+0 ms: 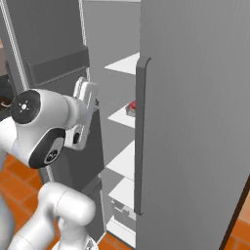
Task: Take the meat container that has the steak and place it on the second highest rack of the freezer. Then take the vegetable container that has the lemon wedge and mushroom and place it on the highest rack of the freezer.
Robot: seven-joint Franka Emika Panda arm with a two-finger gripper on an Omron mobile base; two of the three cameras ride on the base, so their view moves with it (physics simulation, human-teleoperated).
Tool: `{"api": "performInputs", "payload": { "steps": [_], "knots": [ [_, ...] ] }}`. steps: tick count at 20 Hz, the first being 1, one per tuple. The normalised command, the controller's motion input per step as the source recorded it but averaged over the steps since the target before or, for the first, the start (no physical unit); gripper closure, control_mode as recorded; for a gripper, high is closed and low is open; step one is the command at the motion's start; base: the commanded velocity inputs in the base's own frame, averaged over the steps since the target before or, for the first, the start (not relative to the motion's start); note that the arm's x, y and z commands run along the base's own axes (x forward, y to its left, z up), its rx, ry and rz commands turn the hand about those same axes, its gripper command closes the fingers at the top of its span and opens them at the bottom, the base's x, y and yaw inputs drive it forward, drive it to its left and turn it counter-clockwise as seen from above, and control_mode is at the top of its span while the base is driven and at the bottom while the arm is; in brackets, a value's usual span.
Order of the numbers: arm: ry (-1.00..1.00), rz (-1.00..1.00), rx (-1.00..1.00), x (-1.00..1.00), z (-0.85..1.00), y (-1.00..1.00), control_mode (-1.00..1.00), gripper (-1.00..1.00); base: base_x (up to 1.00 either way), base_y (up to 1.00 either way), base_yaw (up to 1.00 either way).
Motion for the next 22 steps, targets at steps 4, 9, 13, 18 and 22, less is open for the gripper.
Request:
{"api": "performInputs", "payload": {
  "steps": [4, 9, 13, 18, 22],
  "knots": [
    [-0.11, 0.12, -0.04, -0.90, 0.00, 0.03, -1.00, -1.00, 0.00, 0.00, 0.00],
    [-0.07, 0.09, -0.01, -0.93, -0.01, 0.09, -1.00, -1.00, 0.00, 0.00, 0.00],
    [-0.04, 0.02, -0.01, -0.25, 0.00, 0.01, 1.00, -1.00, -0.66, 0.12, 0.13],
    [0.00, 0.00, 0.00, 0.00, 0.00, 0.00, 1.00, -1.00, -0.53, 0.88, 0.43],
    [0.00, 0.00, 0.00, 0.00, 0.00, 0.00, 1.00, -1.00, -0.27, 0.87, 0.53]
  ]
}}
